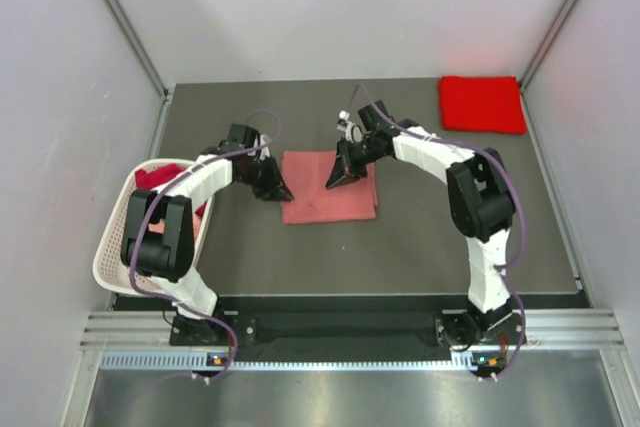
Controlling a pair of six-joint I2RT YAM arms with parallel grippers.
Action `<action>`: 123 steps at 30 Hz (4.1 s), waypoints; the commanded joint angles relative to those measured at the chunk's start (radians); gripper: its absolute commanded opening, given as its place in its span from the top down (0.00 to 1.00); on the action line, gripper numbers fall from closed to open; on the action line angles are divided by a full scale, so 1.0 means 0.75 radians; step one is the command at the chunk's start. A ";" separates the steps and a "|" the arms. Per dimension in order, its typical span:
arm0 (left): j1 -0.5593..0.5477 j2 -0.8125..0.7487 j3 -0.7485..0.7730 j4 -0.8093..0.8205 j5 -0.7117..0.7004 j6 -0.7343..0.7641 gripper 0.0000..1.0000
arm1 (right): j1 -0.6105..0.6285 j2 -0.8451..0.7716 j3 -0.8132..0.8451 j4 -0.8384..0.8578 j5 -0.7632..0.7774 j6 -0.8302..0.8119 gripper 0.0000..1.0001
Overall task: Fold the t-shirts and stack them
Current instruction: Fold the tshirt, then neatly place the folded tshirt to the corner
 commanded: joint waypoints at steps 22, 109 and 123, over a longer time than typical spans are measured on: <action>0.009 0.294 0.369 0.015 -0.098 0.157 0.78 | -0.234 -0.478 -0.383 -0.099 0.241 -0.302 1.00; -1.070 0.237 0.574 0.019 -1.265 0.631 1.00 | -0.386 0.052 -0.250 0.454 -0.192 0.134 0.08; -0.999 0.177 0.506 0.039 -1.184 0.621 1.00 | -0.392 0.074 -0.241 0.509 -0.162 0.195 0.00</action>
